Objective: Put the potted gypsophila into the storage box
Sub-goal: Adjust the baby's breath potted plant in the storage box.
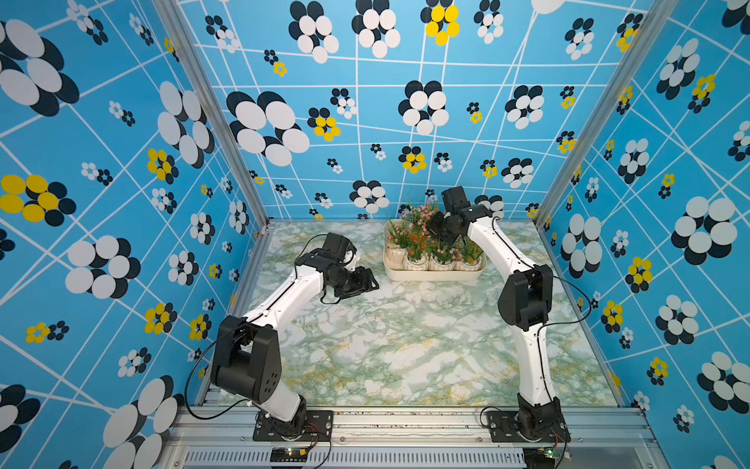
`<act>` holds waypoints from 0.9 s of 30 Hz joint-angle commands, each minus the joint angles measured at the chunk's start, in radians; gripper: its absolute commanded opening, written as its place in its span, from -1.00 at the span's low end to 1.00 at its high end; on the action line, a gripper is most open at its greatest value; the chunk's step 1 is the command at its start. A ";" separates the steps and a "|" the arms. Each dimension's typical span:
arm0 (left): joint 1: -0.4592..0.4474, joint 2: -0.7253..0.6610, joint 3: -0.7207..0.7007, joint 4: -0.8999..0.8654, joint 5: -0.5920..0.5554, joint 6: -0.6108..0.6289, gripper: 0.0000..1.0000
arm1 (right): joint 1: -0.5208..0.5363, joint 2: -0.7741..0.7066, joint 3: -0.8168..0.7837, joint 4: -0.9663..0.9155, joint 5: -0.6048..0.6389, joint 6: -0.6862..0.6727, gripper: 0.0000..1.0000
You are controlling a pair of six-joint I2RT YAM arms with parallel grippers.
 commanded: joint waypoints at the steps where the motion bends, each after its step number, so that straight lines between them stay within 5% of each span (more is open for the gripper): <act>1: 0.002 -0.003 -0.003 0.001 0.003 0.006 0.42 | 0.013 0.051 0.044 -0.043 0.001 -0.017 -1.00; 16: -0.001 0.012 0.006 0.009 0.017 0.004 0.42 | 0.013 -0.111 -0.075 -0.100 0.080 -0.109 -1.00; 27: 0.000 -0.025 -0.021 0.007 0.016 0.001 0.42 | -0.015 -0.033 0.133 -0.292 0.102 -0.185 -1.00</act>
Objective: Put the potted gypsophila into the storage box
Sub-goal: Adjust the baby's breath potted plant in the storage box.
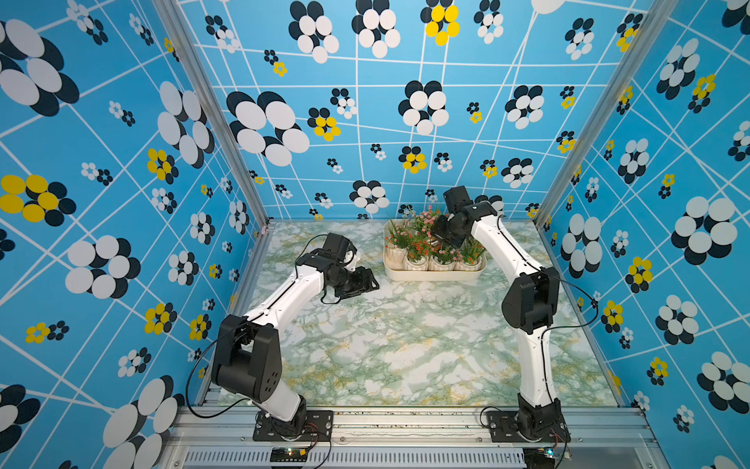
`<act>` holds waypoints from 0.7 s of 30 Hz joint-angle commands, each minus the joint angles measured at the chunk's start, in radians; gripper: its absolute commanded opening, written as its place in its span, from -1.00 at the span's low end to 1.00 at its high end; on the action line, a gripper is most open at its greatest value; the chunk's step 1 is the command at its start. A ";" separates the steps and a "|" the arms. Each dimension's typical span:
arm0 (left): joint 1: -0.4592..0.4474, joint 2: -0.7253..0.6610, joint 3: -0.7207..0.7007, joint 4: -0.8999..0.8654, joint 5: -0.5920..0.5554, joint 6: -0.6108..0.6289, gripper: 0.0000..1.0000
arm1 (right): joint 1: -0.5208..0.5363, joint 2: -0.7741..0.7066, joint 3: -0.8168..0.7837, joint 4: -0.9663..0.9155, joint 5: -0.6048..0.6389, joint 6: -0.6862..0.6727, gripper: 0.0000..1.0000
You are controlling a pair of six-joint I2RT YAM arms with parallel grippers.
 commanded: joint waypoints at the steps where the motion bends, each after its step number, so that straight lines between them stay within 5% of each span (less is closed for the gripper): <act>1: 0.000 -0.029 -0.017 0.000 0.012 0.001 0.42 | -0.012 0.042 0.138 -0.121 0.013 -0.049 -1.00; 21: 0.002 -0.007 0.011 -0.020 -0.001 0.008 0.42 | -0.015 0.259 0.316 -0.175 -0.008 -0.040 -1.00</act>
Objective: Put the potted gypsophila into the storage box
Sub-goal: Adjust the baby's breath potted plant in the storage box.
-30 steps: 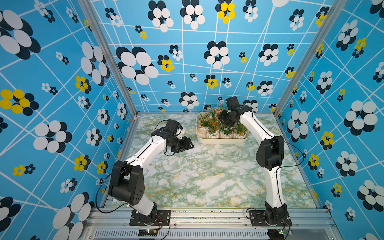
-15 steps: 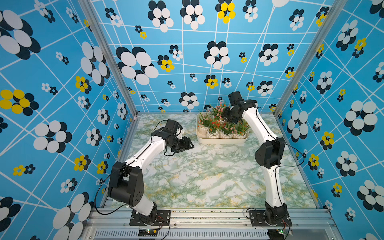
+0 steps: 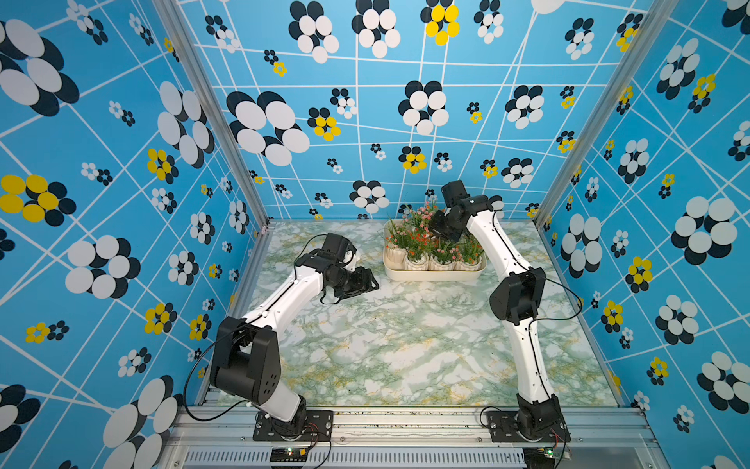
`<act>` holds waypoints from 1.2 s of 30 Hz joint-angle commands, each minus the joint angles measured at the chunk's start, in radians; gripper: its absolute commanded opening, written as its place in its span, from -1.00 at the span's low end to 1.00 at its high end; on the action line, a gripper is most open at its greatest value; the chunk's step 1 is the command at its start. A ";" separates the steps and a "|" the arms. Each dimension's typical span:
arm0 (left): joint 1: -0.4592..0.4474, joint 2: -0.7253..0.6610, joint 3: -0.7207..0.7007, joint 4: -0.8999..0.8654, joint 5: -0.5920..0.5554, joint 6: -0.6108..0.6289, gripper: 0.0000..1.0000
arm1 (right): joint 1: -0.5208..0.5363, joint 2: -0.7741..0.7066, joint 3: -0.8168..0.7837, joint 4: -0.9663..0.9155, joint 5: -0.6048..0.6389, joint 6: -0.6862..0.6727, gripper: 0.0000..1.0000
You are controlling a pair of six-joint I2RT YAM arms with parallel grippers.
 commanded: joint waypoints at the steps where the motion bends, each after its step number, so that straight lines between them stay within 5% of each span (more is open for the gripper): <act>1: 0.001 0.008 0.017 -0.018 0.002 0.009 0.42 | -0.008 0.071 0.016 -0.057 0.035 -0.006 -1.00; 36: 0.009 0.088 0.055 -0.011 0.012 0.018 0.42 | -0.012 0.103 0.071 0.215 -0.111 0.101 -1.00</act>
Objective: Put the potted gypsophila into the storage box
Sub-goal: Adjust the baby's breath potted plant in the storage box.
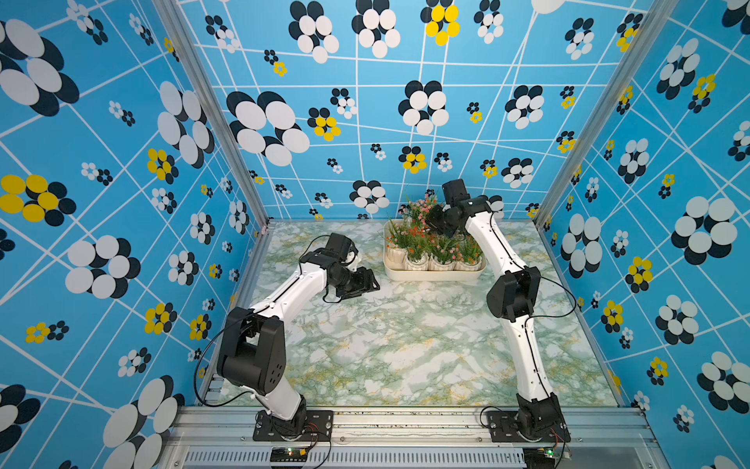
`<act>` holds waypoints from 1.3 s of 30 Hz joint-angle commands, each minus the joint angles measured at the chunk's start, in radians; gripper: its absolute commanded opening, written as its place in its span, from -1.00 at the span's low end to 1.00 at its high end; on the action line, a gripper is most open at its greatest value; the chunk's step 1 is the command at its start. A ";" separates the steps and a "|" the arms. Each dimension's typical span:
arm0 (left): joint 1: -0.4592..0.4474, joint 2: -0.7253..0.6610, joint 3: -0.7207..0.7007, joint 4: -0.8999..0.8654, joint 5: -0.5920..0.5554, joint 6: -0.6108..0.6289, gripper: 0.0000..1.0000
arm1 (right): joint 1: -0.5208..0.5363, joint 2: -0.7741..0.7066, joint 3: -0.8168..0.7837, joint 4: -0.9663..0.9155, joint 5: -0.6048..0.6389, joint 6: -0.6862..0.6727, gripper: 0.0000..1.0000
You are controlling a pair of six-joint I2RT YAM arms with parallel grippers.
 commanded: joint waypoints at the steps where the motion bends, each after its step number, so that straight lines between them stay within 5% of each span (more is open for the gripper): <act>1: 0.010 0.024 0.033 -0.010 0.013 0.017 0.42 | 0.007 0.032 0.021 0.057 -0.028 0.023 -1.00; 20: 0.009 0.025 0.037 -0.011 0.023 0.018 0.42 | -0.008 -0.079 -0.040 -0.029 0.092 -0.043 -1.00; 39: 0.009 -0.011 0.019 -0.011 0.017 0.008 0.42 | 0.011 -0.080 0.014 0.029 0.011 -0.048 -1.00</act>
